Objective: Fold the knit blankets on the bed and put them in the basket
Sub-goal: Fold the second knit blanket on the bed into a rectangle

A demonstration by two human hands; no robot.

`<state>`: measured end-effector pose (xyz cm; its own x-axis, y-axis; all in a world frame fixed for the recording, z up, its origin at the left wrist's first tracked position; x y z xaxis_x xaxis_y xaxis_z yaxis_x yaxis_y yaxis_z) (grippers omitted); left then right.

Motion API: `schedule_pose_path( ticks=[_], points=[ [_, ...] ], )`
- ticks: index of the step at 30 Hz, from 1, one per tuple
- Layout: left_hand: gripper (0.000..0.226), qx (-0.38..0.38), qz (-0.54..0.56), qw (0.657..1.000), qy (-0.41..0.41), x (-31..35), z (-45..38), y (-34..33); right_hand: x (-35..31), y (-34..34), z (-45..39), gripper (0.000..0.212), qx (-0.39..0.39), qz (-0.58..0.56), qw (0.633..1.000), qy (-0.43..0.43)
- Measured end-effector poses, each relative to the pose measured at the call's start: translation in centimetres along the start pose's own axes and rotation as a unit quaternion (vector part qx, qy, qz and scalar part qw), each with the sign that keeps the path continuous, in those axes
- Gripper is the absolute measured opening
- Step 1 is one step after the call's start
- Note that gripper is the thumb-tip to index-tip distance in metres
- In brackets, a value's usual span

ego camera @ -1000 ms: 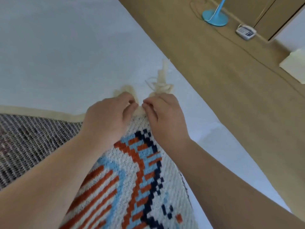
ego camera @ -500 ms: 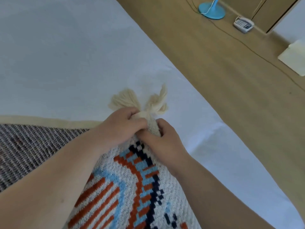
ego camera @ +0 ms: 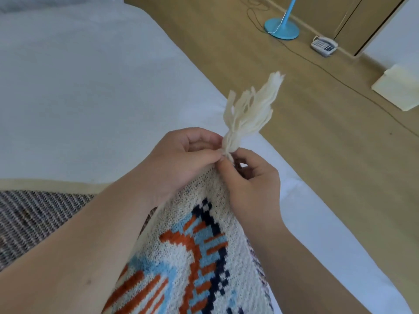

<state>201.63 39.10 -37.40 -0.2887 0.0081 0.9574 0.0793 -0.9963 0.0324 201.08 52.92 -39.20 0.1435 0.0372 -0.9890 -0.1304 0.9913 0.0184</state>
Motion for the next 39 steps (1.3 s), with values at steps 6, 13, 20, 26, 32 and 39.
schedule_pose_path(
  ticks=[6, 13, 20, 26, 32, 39],
  points=[
    [0.019, 0.002, -0.017, 1.000, -0.011, 0.1, -0.5, -0.7, -1.0, 1.1, -0.7, 0.020, 0.017, 0.020, 0.999, 0.026],
    [0.029, 0.034, -0.066, 0.996, -0.044, -0.1, -1.0, -1.7, 0.2, 2.1, -2.0, 0.010, 0.020, 0.007, 1.000, -0.022],
    [0.003, 0.076, -0.248, 0.963, -0.076, -2.4, -0.5, -2.0, 1.5, 2.5, -2.0, 0.017, 0.032, 0.097, 0.995, 0.007],
    [0.012, 0.069, -0.257, 0.961, -0.075, -2.7, -2.1, -3.1, 2.8, 3.3, -2.1, 0.012, 0.046, 0.103, 0.994, 0.004],
    [0.007, 0.025, -0.252, 0.967, -0.039, -2.7, -3.6, -3.9, 2.7, 3.5, -3.7, 0.012, 0.037, 0.086, 0.996, 0.009],
    [0.008, 0.073, -0.225, 0.968, -0.081, -5.2, -2.9, -3.7, 5.2, 3.6, -2.4, 0.010, 0.053, 0.037, 0.997, -0.041]
  ],
)
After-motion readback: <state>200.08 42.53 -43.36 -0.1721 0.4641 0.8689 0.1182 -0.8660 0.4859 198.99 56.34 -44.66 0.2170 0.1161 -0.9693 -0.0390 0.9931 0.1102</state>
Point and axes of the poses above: each hand's wrist, its own z-axis away from the middle knuckle, its own y-axis out of the back of the hand, x = y × z, the point moved 5 cm from there along -z, towards the middle knuckle, and after that the axes turned 1 degree about -y, right-handed, at the moved point
